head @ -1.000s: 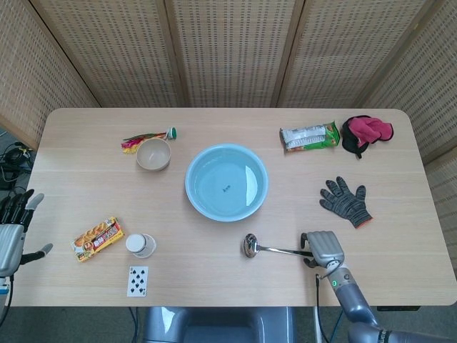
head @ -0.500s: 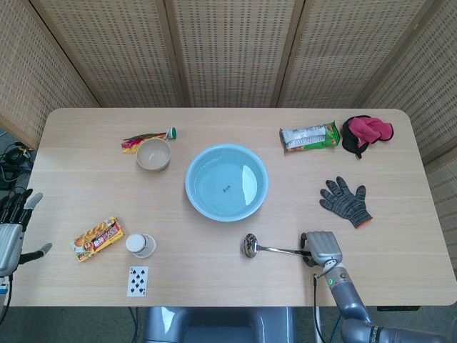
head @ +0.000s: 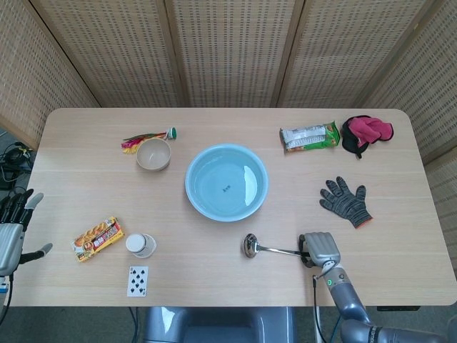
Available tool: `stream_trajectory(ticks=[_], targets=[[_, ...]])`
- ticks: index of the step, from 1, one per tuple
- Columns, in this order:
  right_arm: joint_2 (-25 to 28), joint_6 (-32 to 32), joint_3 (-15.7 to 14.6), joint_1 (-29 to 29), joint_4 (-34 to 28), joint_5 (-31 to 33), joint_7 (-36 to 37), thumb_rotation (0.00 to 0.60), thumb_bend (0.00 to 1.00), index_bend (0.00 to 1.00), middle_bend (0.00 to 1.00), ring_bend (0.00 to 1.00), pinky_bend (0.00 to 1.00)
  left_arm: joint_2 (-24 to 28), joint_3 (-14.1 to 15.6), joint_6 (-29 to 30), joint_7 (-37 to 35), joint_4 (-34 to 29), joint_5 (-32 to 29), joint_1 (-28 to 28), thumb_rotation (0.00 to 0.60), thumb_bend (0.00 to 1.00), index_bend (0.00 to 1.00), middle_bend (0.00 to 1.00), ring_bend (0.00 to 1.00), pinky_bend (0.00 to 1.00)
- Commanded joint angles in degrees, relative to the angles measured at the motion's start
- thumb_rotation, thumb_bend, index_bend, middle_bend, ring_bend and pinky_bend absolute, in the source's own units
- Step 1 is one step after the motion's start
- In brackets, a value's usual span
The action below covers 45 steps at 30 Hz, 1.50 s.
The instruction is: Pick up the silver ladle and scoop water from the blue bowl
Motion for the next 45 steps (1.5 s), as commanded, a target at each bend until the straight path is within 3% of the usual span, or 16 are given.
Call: stream_trajectory(ticks=[1, 11, 21, 45], targets=[[-0.2, 0.0, -0.2, -0.1, 0.6, -0.2, 0.3, 0.600, 0.52, 0.52, 0.98, 1.00, 1.00, 0.0, 0.0, 0.0, 0.0, 0.0, 0.0, 0.0, 0.600, 0.00, 0.00, 0.00, 0.00, 0.00], [-0.6, -0.7, -0.6, 0.1, 2.0, 0.4, 0.3, 0.600, 0.56, 0.53, 0.98, 1.00, 1.00, 0.0, 0.1, -0.1, -0.1, -0.1, 0.0, -0.1, 0.600, 0.00, 0.00, 0.00, 0.00, 0.00], [0.3, -1.5, 0.3, 0.1, 1.1, 1.2, 2.2, 0.600, 0.86, 0.69, 1.00, 1.00, 1.00, 0.1, 0.1, -0.3, -0.2, 0.0, 0.0, -0.1, 0.600, 0.00, 0.00, 0.00, 0.00, 0.00], [14.1, -0.8, 2.8, -1.1, -12.8, -4.7, 11.9, 0.600, 0.92, 0.74, 1.00, 1.00, 1.00, 0.3, 0.1, -0.6, -0.5, -0.3, -0.2, -0.3, 0.600, 0.00, 0.00, 0.00, 0.00, 0.00]])
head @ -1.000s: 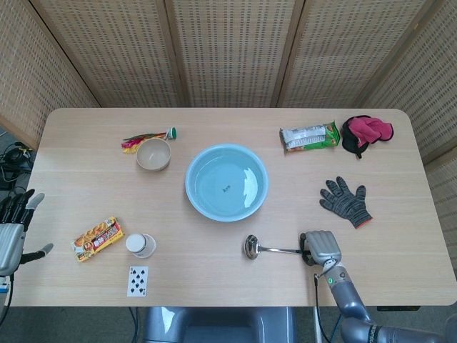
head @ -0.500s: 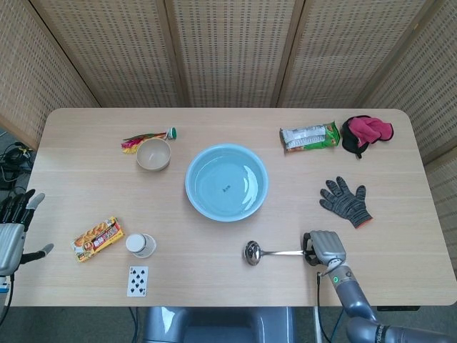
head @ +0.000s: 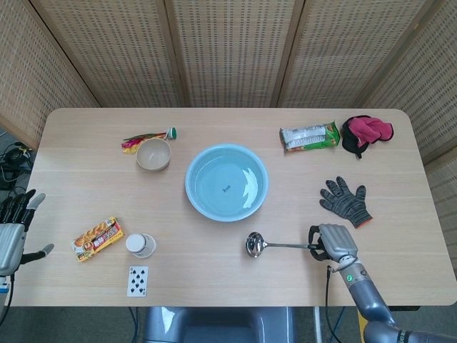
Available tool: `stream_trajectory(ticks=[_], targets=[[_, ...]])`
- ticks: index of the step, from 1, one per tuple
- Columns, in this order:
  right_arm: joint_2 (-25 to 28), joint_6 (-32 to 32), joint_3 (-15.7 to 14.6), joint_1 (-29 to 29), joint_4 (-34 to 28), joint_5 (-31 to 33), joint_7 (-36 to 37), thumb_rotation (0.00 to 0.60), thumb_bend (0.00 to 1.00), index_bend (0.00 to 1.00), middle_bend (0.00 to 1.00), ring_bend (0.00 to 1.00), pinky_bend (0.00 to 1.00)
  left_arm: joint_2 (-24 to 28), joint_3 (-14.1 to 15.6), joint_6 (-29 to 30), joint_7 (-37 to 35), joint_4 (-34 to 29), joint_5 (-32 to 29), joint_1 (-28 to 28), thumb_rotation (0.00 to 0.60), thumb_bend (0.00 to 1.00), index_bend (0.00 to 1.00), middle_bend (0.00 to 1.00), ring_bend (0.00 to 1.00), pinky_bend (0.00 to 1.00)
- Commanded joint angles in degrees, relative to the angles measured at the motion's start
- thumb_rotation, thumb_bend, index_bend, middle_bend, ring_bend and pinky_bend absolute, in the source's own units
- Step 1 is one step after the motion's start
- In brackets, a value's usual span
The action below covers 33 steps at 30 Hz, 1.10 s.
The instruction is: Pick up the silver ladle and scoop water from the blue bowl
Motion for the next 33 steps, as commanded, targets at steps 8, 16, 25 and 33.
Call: stream_trajectory(ticks=[8, 16, 25, 33], targets=[[6.9, 1.1, 1.0, 1.1, -8.5, -1.4, -1.1, 0.600, 0.93, 0.75, 1.00, 1.00, 1.00, 0.1, -0.3, -0.5, -0.4, 0.1, -0.7, -0.2, 0.600, 0.00, 0.00, 0.00, 0.00, 0.00], [11.5, 2.3, 3.3, 4.3, -15.5, 0.8, -5.5, 0.600, 0.93, 0.75, 1.00, 1.00, 1.00, 0.2, -0.6, -0.7, -0.8, 0.3, -1.3, -0.3, 0.600, 0.00, 0.00, 0.00, 0.00, 0.00], [11.4, 5.0, 10.2, 16.8, -17.5, 19.1, -17.2, 0.600, 0.93, 0.75, 1.00, 1.00, 1.00, 0.4, -0.8, -1.1, -1.1, 0.1, -2.0, -0.5, 0.600, 0.00, 0.00, 0.00, 0.00, 0.00], [4.5, 10.4, 15.5, 32.0, -9.6, 38.7, -29.9, 0.600, 0.93, 0.75, 1.00, 1.00, 1.00, 0.1, -1.6, -2.7, -1.1, 1.0, -4.4, -1.0, 0.600, 0.00, 0.00, 0.00, 0.00, 0.00]])
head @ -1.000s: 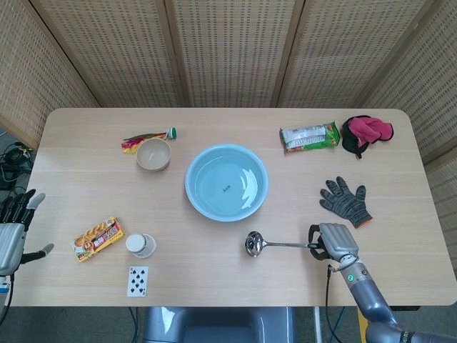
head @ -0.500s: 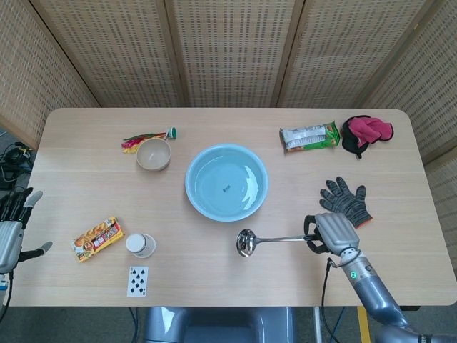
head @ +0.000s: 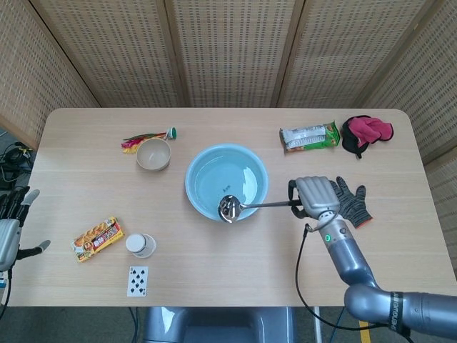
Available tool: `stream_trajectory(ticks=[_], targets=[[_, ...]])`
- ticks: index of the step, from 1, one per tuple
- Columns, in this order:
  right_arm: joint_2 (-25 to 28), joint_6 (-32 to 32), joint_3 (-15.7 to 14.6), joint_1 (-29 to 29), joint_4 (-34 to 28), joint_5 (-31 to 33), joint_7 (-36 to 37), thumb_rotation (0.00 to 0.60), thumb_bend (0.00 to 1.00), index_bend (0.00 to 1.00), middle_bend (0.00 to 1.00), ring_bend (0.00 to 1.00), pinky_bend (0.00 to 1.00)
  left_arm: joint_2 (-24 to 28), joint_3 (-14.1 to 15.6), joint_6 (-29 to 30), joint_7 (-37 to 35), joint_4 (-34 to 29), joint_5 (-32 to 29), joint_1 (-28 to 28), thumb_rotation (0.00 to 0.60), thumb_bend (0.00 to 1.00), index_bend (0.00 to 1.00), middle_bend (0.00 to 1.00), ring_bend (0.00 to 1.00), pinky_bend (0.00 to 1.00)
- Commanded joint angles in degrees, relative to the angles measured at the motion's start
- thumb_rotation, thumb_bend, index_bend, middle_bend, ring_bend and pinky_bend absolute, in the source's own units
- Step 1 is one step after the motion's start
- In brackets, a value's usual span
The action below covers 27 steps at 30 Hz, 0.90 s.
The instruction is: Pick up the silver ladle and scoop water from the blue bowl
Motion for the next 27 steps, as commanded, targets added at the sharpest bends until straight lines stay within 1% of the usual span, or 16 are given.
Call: stream_trajectory(ticks=[1, 3, 5, 7, 11, 16, 21, 24, 27], targets=[[-6.0, 4.3, 4.0, 10.4, 6.7, 11.9, -9.0, 0.600, 0.93, 0.75, 1.00, 1.00, 1.00, -0.1, -0.5, -0.8, -0.2, 0.6, -1.1, -0.3, 0.600, 0.00, 0.00, 0.00, 0.00, 0.00], [-8.2, 5.2, 4.5, 13.2, 9.6, 14.6, -11.4, 0.600, 0.93, 0.75, 1.00, 1.00, 1.00, -0.2, -0.8, -1.4, -0.3, 1.0, -2.1, -0.5, 0.600, 0.00, 0.00, 0.00, 0.00, 0.00], [-11.2, 6.1, 4.2, 16.3, 13.9, 16.4, -14.4, 0.600, 0.93, 0.75, 1.00, 1.00, 1.00, -0.3, -1.2, -1.4, 0.1, 1.6, -2.8, -0.6, 0.600, 0.00, 0.00, 0.00, 0.00, 0.00], [-14.2, 6.9, 3.4, 18.7, 18.2, 17.6, -17.4, 0.600, 0.93, 0.75, 1.00, 1.00, 1.00, -0.6, -1.5, -1.0, 0.7, 1.9, -3.0, -0.6, 0.600, 0.00, 0.00, 0.00, 0.00, 0.00], [-19.3, 7.3, 2.0, 21.6, 25.7, 19.2, -21.5, 0.600, 0.93, 0.75, 1.00, 1.00, 1.00, -0.6, -1.6, -0.8, 0.6, 1.8, -3.3, -0.5, 0.600, 0.00, 0.00, 0.00, 0.00, 0.00], [-23.3, 7.9, 1.0, 22.7, 32.3, 19.1, -23.5, 0.600, 0.93, 0.76, 1.00, 1.00, 1.00, -0.4, -1.6, -1.3, 0.3, 1.8, -3.8, -0.6, 0.600, 0.00, 0.00, 0.00, 0.00, 0.00], [-29.0, 9.9, 0.5, 23.4, 39.6, 18.5, -25.2, 0.600, 0.93, 0.76, 1.00, 1.00, 1.00, -0.3, -1.8, -2.2, -0.2, 2.1, -4.5, -0.8, 0.600, 0.00, 0.00, 0.00, 0.00, 0.00], [-32.1, 10.4, -1.3, 23.8, 43.7, 16.1, -27.2, 0.600, 0.93, 0.76, 1.00, 1.00, 1.00, -0.3, -1.9, -2.8, -0.5, 2.3, -4.9, -1.0, 0.600, 0.00, 0.00, 0.00, 0.00, 0.00], [-34.4, 10.8, -2.2, 23.8, 46.3, 14.0, -28.2, 0.600, 0.94, 0.77, 1.00, 1.00, 1.00, -0.2, -1.9, -3.1, -0.7, 2.2, -5.2, -1.1, 0.600, 0.00, 0.00, 0.00, 0.00, 0.00]])
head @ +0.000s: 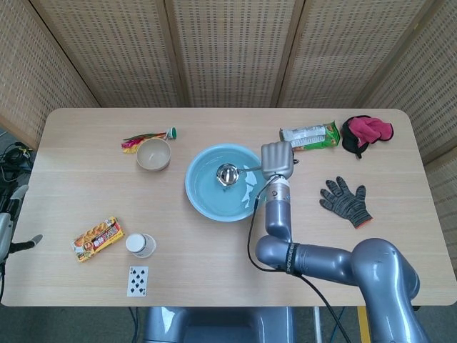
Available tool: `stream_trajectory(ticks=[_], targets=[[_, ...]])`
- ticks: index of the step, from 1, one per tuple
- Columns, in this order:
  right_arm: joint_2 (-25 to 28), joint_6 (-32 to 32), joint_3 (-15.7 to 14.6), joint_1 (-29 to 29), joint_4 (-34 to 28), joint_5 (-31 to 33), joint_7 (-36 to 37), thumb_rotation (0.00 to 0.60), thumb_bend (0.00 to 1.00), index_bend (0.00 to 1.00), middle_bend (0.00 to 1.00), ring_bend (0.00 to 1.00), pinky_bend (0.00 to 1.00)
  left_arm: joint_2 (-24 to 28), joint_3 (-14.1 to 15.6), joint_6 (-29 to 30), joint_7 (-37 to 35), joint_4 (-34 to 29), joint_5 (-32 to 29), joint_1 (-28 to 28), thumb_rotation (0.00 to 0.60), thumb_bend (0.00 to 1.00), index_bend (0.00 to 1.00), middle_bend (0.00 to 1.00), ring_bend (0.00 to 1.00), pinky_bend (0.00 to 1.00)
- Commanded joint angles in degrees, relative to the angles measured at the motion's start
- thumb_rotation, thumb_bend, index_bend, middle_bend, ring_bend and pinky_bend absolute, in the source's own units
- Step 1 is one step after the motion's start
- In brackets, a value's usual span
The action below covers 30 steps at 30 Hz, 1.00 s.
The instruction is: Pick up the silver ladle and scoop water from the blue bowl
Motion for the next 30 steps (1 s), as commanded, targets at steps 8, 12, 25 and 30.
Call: stream_trajectory(ticks=[8, 12, 25, 30], targets=[[-8.3, 1.9, -5.4, 0.2, 9.6, -11.0, -5.5, 0.600, 0.94, 0.77, 1.00, 1.00, 1.00, 0.2, -0.1, -0.9, -0.5, 0.1, -0.7, -0.3, 0.600, 0.00, 0.00, 0.00, 0.00, 0.00], [-9.9, 1.8, -5.9, -0.7, 11.6, -13.3, -7.6, 0.600, 0.94, 0.78, 1.00, 1.00, 1.00, 0.2, -0.1, -0.9, -0.7, 0.2, -0.7, -0.3, 0.600, 0.00, 0.00, 0.00, 0.00, 0.00], [-11.8, 1.7, -3.1, -3.5, 11.6, -14.7, -14.6, 0.600, 0.95, 0.78, 1.00, 1.00, 1.00, 0.2, -0.1, -0.8, -0.6, 0.2, -0.7, -0.4, 0.600, 0.00, 0.00, 0.00, 0.00, 0.00], [-11.2, 2.1, -0.7, -4.5, 8.9, -13.5, -15.4, 0.600, 0.95, 0.78, 1.00, 1.00, 1.00, 0.2, 0.0, -0.8, -0.6, 0.1, -0.6, -0.4, 0.600, 0.00, 0.00, 0.00, 0.00, 0.00]])
